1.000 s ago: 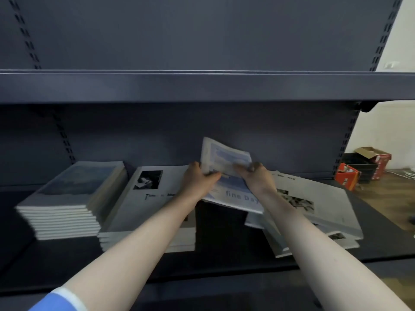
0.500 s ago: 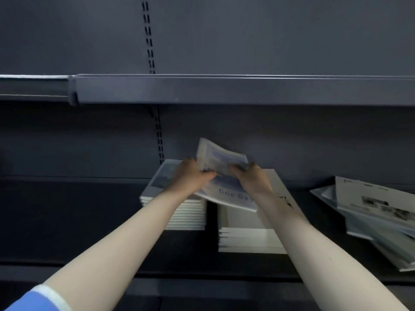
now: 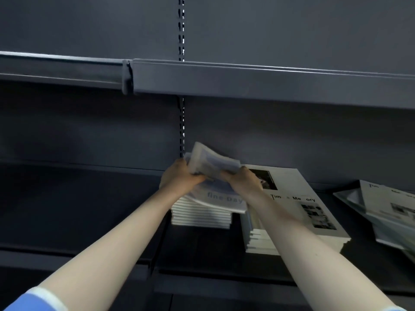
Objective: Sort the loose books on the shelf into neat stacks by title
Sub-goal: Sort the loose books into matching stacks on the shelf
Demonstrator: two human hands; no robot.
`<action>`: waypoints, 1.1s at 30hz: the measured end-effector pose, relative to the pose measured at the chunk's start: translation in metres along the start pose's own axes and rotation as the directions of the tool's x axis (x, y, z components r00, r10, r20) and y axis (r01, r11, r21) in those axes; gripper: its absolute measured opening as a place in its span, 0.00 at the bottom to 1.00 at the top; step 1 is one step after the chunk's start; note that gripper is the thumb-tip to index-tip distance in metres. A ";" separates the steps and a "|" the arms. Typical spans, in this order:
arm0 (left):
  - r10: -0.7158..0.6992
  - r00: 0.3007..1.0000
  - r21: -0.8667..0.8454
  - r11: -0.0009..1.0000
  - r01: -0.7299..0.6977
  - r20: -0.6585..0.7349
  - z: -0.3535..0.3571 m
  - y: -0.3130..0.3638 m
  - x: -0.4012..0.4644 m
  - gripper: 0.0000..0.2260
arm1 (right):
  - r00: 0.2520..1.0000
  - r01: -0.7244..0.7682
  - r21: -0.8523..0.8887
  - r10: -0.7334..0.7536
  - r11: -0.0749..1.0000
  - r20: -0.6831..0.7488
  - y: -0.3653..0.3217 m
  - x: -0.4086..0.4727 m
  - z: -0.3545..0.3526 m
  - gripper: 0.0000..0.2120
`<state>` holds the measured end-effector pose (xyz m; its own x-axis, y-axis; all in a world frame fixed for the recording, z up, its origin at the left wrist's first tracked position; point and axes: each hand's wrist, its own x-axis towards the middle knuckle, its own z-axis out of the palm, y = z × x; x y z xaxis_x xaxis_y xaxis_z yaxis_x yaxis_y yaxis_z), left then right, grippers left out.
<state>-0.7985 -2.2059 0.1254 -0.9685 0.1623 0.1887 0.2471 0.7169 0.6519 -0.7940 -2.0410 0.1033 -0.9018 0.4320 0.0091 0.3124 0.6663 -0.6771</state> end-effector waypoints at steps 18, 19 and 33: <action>-0.127 0.989 0.088 0.989 0.120 0.073 0.023 -0.037 0.039 0.23 | 0.998 0.064 -0.155 -0.063 0.986 0.010 -0.021 0.027 0.021 0.34; -0.134 0.987 0.096 0.987 0.126 0.089 0.023 -0.038 0.042 0.24 | 0.998 0.061 -0.155 -0.060 0.986 0.013 -0.022 0.029 0.022 0.34; -0.116 0.981 -0.006 0.993 0.119 0.158 0.028 -0.053 0.060 0.28 | 1.000 -0.001 -0.123 0.001 0.992 -0.001 -0.022 0.046 0.032 0.33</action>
<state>-0.8704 -2.2149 0.0818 -0.9832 0.1827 -0.0067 0.1306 0.7273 0.6738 -0.8521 -2.0550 0.0952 -0.9013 0.4332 0.0089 0.3479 0.7357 -0.5811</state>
